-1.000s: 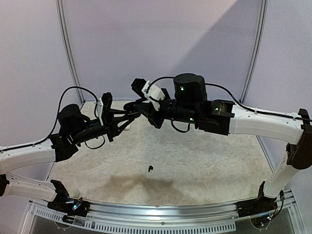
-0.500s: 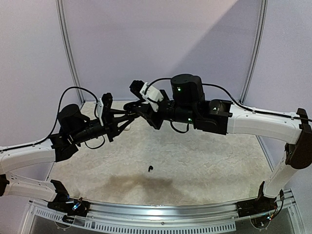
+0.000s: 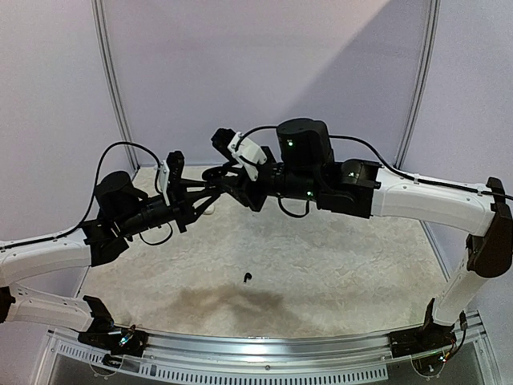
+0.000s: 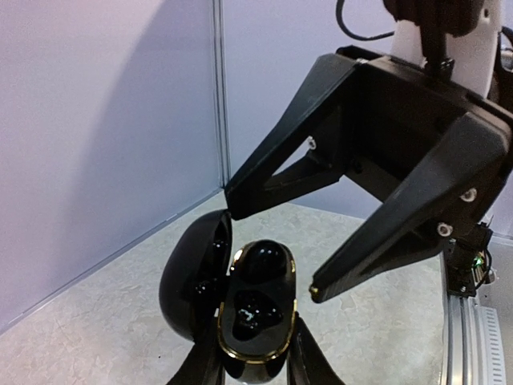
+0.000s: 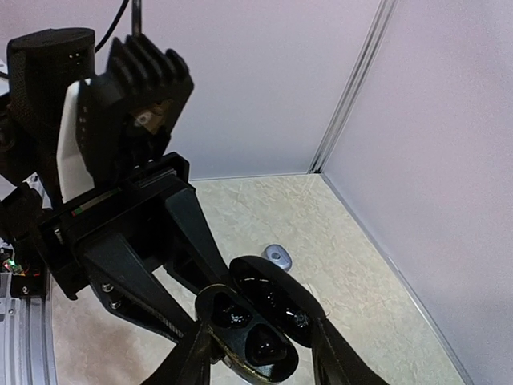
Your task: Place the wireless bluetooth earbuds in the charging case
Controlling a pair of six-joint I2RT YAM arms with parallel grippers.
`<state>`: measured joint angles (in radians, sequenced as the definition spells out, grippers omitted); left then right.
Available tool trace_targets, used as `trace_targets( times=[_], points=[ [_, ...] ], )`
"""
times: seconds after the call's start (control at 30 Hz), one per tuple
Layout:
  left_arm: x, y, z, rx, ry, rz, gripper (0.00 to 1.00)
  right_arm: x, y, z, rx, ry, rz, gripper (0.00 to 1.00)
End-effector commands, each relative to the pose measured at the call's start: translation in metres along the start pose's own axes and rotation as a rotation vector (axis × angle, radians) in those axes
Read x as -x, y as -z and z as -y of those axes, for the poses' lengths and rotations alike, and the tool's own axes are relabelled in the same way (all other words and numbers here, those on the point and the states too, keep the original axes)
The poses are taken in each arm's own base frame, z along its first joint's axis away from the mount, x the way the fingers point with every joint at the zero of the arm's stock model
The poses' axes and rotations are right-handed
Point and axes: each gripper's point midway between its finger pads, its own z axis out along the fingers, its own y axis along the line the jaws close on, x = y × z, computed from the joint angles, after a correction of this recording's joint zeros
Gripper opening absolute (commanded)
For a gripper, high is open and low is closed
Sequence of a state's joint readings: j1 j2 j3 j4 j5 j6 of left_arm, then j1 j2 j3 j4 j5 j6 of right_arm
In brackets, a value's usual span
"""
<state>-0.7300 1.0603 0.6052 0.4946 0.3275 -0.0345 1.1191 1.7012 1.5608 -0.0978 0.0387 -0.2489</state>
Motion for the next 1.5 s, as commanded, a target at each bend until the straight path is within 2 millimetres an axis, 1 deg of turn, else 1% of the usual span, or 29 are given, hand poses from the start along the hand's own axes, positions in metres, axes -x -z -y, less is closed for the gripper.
trace_targets(
  times=[0.0, 0.13, 0.2, 0.27, 0.3, 0.37, 0.4, 0.43, 0.47, 0.5, 0.57, 0.6, 0.67, 0.7, 0.73, 0.77, 0.8, 0.83, 0.87, 0.9, 0.93, 0.97, 1.0, 1.07, 1.13, 1.23, 1.27, 1.33, 1.47],
  points=[
    [-0.002, 0.004, -0.008, 0.047, 0.074, -0.014, 0.0, 0.031, 0.015, -0.005, 0.061, -0.065, 0.067, 0.45],
    [-0.008, 0.005, -0.011, 0.067, 0.096, -0.033, 0.0, 0.063, 0.035, 0.002, 0.076, -0.12, 0.147, 0.5],
    [-0.01, 0.005, -0.014, 0.083, 0.1, -0.038, 0.0, 0.077, 0.044, 0.009, 0.075, -0.161, 0.181, 0.52],
    [-0.01, 0.006, -0.018, 0.109, 0.104, -0.042, 0.0, 0.085, 0.052, 0.022, 0.051, -0.255, 0.192, 0.54],
    [-0.011, 0.007, -0.021, 0.124, 0.106, -0.044, 0.0, 0.083, 0.054, 0.034, 0.01, -0.305, 0.179, 0.55],
    [-0.013, 0.009, -0.026, 0.16, 0.105, -0.052, 0.0, 0.064, 0.057, 0.064, -0.131, -0.434, 0.105, 0.56],
    [-0.013, 0.01, -0.029, 0.176, 0.104, -0.054, 0.0, 0.047, 0.058, 0.077, -0.216, -0.497, 0.045, 0.56],
    [-0.014, 0.011, -0.032, 0.195, 0.103, -0.058, 0.0, 0.026, 0.06, 0.088, -0.298, -0.541, -0.027, 0.56],
    [-0.014, 0.012, -0.035, 0.216, 0.097, -0.061, 0.0, 0.002, 0.062, 0.093, -0.377, -0.611, -0.106, 0.55],
    [-0.015, 0.014, -0.037, 0.23, 0.09, -0.063, 0.0, -0.027, 0.059, 0.093, -0.434, -0.65, -0.204, 0.54],
    [-0.016, 0.018, -0.041, 0.261, 0.073, -0.069, 0.0, -0.072, 0.055, 0.083, -0.483, -0.723, -0.377, 0.54],
    [-0.017, 0.02, -0.044, 0.279, 0.067, -0.074, 0.0, -0.098, 0.046, 0.074, -0.489, -0.744, -0.474, 0.54],
    [-0.019, 0.025, -0.048, 0.311, 0.053, -0.089, 0.0, -0.134, 0.036, 0.055, -0.491, -0.819, -0.607, 0.57],
    [-0.02, 0.027, -0.05, 0.323, 0.048, -0.094, 0.0, -0.146, 0.032, 0.046, -0.483, -0.838, -0.657, 0.58],
    [-0.021, 0.029, -0.05, 0.33, 0.046, -0.098, 0.0, -0.165, 0.026, 0.034, -0.473, -0.847, -0.727, 0.59],
    [-0.022, 0.03, -0.05, 0.332, 0.045, -0.1, 0.0, -0.177, 0.021, 0.025, -0.469, -0.846, -0.774, 0.6],
    [-0.022, 0.032, -0.05, 0.332, 0.045, -0.099, 0.0, -0.183, 0.018, 0.018, -0.465, -0.852, -0.806, 0.61],
    [-0.023, 0.033, -0.049, 0.332, 0.046, -0.098, 0.0, -0.197, 0.011, 0.007, -0.454, -0.85, -0.856, 0.62],
    [-0.022, 0.034, -0.048, 0.331, 0.044, -0.095, 0.0, -0.198, 0.006, -0.001, -0.433, -0.851, -0.877, 0.62],
    [-0.022, 0.035, -0.048, 0.33, 0.045, -0.095, 0.0, -0.209, 0.0, -0.013, -0.414, -0.842, -0.924, 0.63],
    [-0.022, 0.035, -0.047, 0.328, 0.043, -0.094, 0.0, -0.214, -0.004, -0.021, -0.396, -0.837, -0.953, 0.64],
    [-0.022, 0.036, -0.046, 0.326, 0.039, -0.091, 0.0, -0.229, -0.012, -0.032, -0.38, -0.825, -1.0, 0.65],
    [-0.021, 0.037, -0.045, 0.324, 0.035, -0.088, 0.0, -0.234, -0.016, -0.04, -0.361, -0.816, -1.024, 0.66],
    [-0.021, 0.038, -0.043, 0.319, 0.025, -0.084, 0.0, -0.257, -0.026, -0.057, -0.328, -0.783, -1.085, 0.67],
    [-0.021, 0.039, -0.041, 0.315, 0.02, -0.085, 0.0, -0.271, -0.036, -0.069, -0.291, -0.786, -1.104, 0.68],
    [-0.023, 0.038, -0.04, 0.31, 0.021, -0.088, 0.0, -0.285, -0.056, -0.086, -0.21, -0.793, -1.098, 0.67],
    [-0.022, 0.038, -0.039, 0.308, 0.022, -0.087, 0.0, -0.288, -0.059, -0.088, -0.192, -0.778, -1.098, 0.65],
    [-0.021, 0.038, -0.038, 0.3, 0.018, -0.083, 0.0, -0.303, -0.061, -0.091, -0.194, -0.764, -1.13, 0.62],
    [-0.021, 0.037, -0.036, 0.293, 0.014, -0.081, 0.0, -0.322, -0.053, -0.094, -0.226, -0.729, -1.189, 0.58]
  ],
)
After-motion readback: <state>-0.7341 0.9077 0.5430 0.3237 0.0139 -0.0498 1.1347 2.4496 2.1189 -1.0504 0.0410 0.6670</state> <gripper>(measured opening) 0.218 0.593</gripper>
